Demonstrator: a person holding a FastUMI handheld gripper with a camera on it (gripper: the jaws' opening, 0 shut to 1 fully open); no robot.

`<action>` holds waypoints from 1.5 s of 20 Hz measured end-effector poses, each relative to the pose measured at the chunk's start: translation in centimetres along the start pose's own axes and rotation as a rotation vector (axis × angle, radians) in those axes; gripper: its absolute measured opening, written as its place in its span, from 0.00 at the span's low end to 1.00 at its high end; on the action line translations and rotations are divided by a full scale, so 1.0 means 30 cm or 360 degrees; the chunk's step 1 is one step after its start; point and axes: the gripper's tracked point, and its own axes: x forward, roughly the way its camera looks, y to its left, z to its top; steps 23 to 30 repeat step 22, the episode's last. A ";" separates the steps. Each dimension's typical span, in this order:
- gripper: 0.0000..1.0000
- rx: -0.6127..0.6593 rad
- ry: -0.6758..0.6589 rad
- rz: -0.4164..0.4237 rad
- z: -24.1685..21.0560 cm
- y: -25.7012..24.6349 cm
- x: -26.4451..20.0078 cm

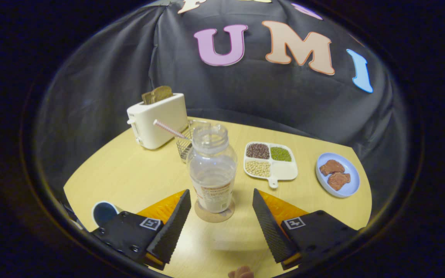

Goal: Take the bottle from table, then pour the juice into the cup, finally place the bottle on the coaster

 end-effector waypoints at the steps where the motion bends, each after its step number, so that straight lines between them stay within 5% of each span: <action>1: 0.99 0.0011 -0.0046 -0.0004 0.037 -0.017 -0.041; 12: 0.98 -0.0183 -0.0604 -0.0143 0.530 -0.157 -0.534; 19: 0.98 -0.0119 -0.0841 -0.0231 0.791 -0.257 -0.776; 30: 0.98 -0.0117 -0.0885 -0.0280 0.857 -0.330 -0.851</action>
